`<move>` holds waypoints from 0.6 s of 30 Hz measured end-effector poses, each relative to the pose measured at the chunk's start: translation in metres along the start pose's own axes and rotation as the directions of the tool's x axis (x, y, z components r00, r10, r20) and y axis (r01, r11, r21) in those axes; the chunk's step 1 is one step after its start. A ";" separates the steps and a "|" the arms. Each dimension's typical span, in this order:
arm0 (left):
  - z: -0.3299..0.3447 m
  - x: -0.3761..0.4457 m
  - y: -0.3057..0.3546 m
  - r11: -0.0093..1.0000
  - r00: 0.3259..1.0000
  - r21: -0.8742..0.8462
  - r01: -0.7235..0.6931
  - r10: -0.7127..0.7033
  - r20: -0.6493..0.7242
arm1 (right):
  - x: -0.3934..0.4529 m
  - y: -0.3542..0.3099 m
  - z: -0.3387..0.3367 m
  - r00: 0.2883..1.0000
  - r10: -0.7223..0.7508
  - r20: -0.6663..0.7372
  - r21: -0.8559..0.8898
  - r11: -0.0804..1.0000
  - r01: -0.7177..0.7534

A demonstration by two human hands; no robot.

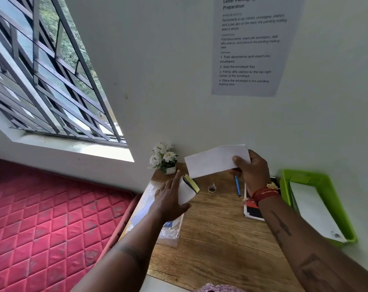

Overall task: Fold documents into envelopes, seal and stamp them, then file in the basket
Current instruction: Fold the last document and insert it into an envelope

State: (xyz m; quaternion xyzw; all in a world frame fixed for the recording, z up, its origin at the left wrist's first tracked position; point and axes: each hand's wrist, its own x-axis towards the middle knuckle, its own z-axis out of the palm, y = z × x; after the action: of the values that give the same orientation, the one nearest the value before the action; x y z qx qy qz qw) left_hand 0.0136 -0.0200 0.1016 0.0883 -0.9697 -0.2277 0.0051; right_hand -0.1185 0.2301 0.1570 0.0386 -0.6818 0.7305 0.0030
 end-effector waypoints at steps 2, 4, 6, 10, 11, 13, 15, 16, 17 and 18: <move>-0.002 -0.002 0.002 1.000 1.000 -0.006 -0.004 0.004 -0.005 | -0.001 0.001 -0.001 1.000 0.000 0.015 -0.022 1.000 0.001; -0.004 -0.004 0.005 1.000 1.000 -0.014 -0.010 0.010 -0.018 | -0.002 0.005 -0.003 1.000 -0.004 0.027 -0.063 0.998 0.005; -0.006 -0.007 0.007 1.000 0.999 -0.022 -0.019 0.018 -0.031 | -0.003 0.010 -0.006 0.999 -0.026 0.041 -0.138 0.990 0.031; -0.010 -0.012 0.008 0.999 0.998 -0.034 -0.042 0.040 -0.048 | -0.007 0.013 -0.010 0.995 -0.086 0.060 -0.289 0.952 0.099; -0.011 -0.013 0.008 0.998 0.998 -0.033 -0.045 0.043 -0.052 | -0.008 0.013 -0.010 0.994 -0.093 0.065 -0.301 0.948 0.108; -0.011 -0.015 0.009 0.998 0.997 -0.035 -0.055 0.053 -0.062 | -0.010 0.010 -0.010 0.991 -0.110 0.072 -0.320 0.939 0.128; -0.010 -0.018 0.009 0.997 0.996 -0.033 -0.064 0.062 -0.068 | -0.010 0.009 -0.011 0.992 -0.105 0.067 -0.287 0.950 0.120; -0.010 -0.019 0.009 0.997 0.995 -0.029 -0.067 0.065 -0.071 | -0.010 0.007 -0.013 0.994 -0.089 0.064 -0.265 0.959 0.103; -0.010 -0.020 0.009 0.997 0.995 -0.025 -0.070 0.068 -0.072 | -0.010 0.006 -0.014 0.995 -0.068 0.071 -0.255 0.963 0.084; -0.010 -0.020 0.008 0.997 0.995 -0.024 -0.074 0.072 -0.073 | -0.009 0.004 -0.016 0.994 -0.052 0.093 -0.269 0.960 0.075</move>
State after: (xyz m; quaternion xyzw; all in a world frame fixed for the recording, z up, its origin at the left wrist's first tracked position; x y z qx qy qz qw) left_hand 0.0329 -0.0139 0.1150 0.0609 -0.9683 -0.2369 0.0498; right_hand -0.1107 0.2462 0.1516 0.0908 -0.7737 0.6270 0.0026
